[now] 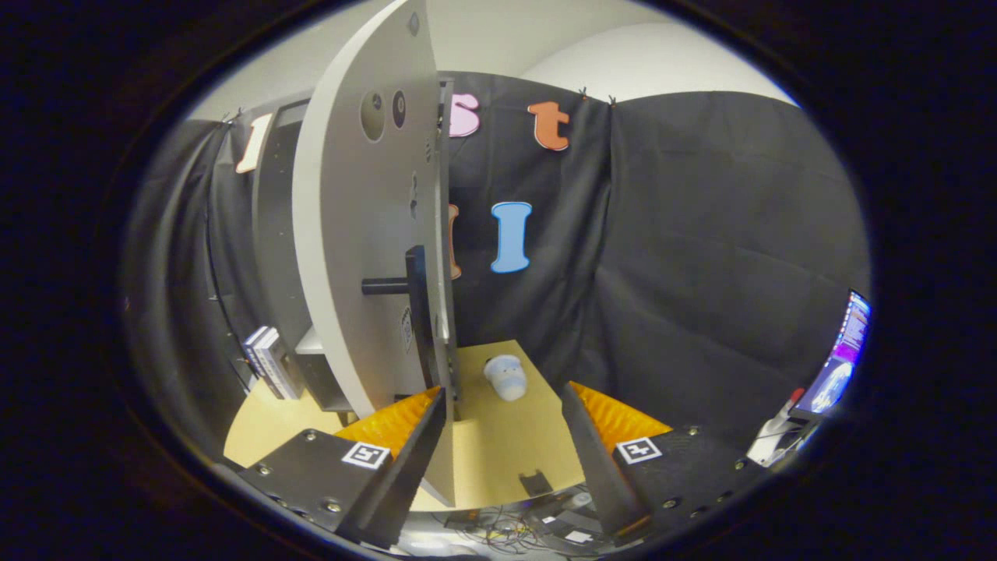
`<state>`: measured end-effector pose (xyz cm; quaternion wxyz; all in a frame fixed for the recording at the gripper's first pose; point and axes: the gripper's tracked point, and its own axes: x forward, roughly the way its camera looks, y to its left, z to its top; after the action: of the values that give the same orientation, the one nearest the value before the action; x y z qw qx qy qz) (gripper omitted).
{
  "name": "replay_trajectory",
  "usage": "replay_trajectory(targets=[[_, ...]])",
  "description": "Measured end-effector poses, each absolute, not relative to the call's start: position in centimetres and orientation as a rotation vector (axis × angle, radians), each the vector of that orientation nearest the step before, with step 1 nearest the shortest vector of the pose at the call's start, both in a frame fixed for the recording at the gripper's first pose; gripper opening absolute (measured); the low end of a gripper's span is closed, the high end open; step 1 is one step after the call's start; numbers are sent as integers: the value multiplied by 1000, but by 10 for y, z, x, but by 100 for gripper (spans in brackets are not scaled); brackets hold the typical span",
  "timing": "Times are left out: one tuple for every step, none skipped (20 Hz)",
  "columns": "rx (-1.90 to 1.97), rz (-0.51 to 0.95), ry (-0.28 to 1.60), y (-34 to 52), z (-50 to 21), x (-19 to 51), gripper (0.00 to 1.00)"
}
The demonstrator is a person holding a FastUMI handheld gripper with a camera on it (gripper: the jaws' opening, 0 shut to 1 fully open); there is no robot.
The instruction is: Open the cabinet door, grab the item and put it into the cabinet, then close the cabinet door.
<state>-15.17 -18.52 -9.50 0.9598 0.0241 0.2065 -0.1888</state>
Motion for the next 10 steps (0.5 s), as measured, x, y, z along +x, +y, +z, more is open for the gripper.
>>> replay_trajectory(targets=[[54, -363, 419, -179, -96, -150, 90], [60, -345, 416, -173, -96, -148, 90], [67, -326, 417, -168, -97, -147, 90], [75, -311, 414, -163, -97, -145, 90], [82, -295, 414, -159, -98, -143, 90], [89, -279, 414, -154, -99, -142, 90], [99, -261, 413, -148, -101, -139, 90], [109, -241, 412, -142, -102, -137, 90], [119, -218, 413, -136, -102, -134, 90], [134, -194, 413, -129, -104, -132, 90]])
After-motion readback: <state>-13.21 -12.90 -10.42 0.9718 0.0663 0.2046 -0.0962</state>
